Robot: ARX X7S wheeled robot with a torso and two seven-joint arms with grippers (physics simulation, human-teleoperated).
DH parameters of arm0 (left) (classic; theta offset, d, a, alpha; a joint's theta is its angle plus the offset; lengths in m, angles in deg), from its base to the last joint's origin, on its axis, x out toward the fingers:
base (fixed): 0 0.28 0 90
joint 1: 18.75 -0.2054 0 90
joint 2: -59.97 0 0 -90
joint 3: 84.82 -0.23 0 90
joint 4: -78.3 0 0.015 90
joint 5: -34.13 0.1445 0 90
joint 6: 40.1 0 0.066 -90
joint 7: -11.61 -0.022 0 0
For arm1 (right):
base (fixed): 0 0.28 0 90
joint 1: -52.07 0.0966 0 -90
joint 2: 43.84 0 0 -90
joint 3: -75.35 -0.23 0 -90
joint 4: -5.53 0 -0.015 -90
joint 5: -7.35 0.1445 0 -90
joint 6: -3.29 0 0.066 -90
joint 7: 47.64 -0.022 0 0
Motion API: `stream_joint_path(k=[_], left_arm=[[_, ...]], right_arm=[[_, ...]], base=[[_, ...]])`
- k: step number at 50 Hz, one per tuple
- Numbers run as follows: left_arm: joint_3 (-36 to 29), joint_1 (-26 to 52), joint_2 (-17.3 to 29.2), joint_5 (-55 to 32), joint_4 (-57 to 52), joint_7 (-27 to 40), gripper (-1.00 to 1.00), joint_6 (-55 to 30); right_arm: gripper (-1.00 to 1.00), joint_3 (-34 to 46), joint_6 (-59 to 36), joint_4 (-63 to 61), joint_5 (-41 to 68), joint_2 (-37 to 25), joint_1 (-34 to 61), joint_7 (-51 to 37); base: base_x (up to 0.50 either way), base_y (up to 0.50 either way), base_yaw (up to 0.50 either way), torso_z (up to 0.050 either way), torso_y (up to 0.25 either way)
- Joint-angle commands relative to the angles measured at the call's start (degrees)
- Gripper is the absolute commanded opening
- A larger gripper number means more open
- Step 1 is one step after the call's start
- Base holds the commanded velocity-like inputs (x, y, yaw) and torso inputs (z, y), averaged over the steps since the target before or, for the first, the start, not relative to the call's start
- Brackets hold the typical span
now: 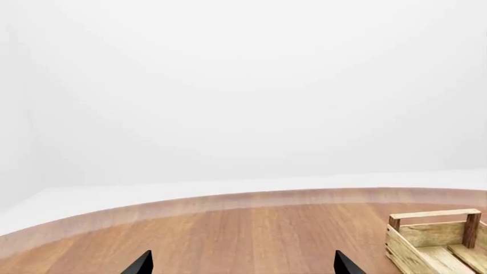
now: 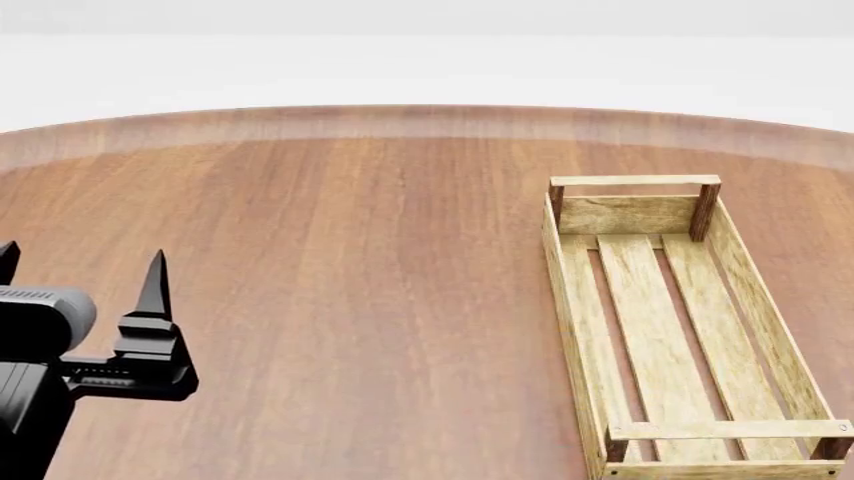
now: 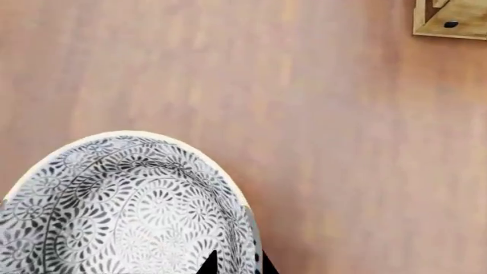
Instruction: Stack the right bowl on the left bowl and place them in the tray.
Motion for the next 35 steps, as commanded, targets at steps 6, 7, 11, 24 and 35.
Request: stream_joint_path(k=[6,7,11,24,35], left_arm=[[0.4,0.0,-0.2,-0.2,-0.4,-0.6,1.0,-0.2],[0.4,0.0,-0.2,-0.2,-0.4,-0.6,1.0,-0.2],[0.3,-0.1,-0.1,-0.2,0.0,-0.5,1.0,0.1],[0.1,-0.3,0.2,-0.5,-0.3,-0.1,1.0,0.3],[-0.1,-0.4,0.3,-0.8,-0.1,0.1,1.0,0.5]], right_arm=[[-1.0,0.6,0.7,1.0,-1.8,0.5,-0.1,2.1],[-1.0,0.7,0.8,1.0,-1.8,0.5,-0.1,2.1],[-1.0,0.9,1.1,0.7,-1.9,0.4,0.0,2.6],[-1.0,-1.4,3.1,-7.2,0.8,-1.5,-0.4,3.8],[-1.0,-4.7,2.0,-10.6,4.9,-1.9,1.7,2.2]], base=[[0.0,0.0,0.0,0.0,0.0],[0.0,0.0,0.0,0.0,0.0],[0.0,0.0,0.0,0.0,0.0],[0.0,0.0,0.0,0.0,0.0],[0.0,0.0,0.0,0.0,0.0]])
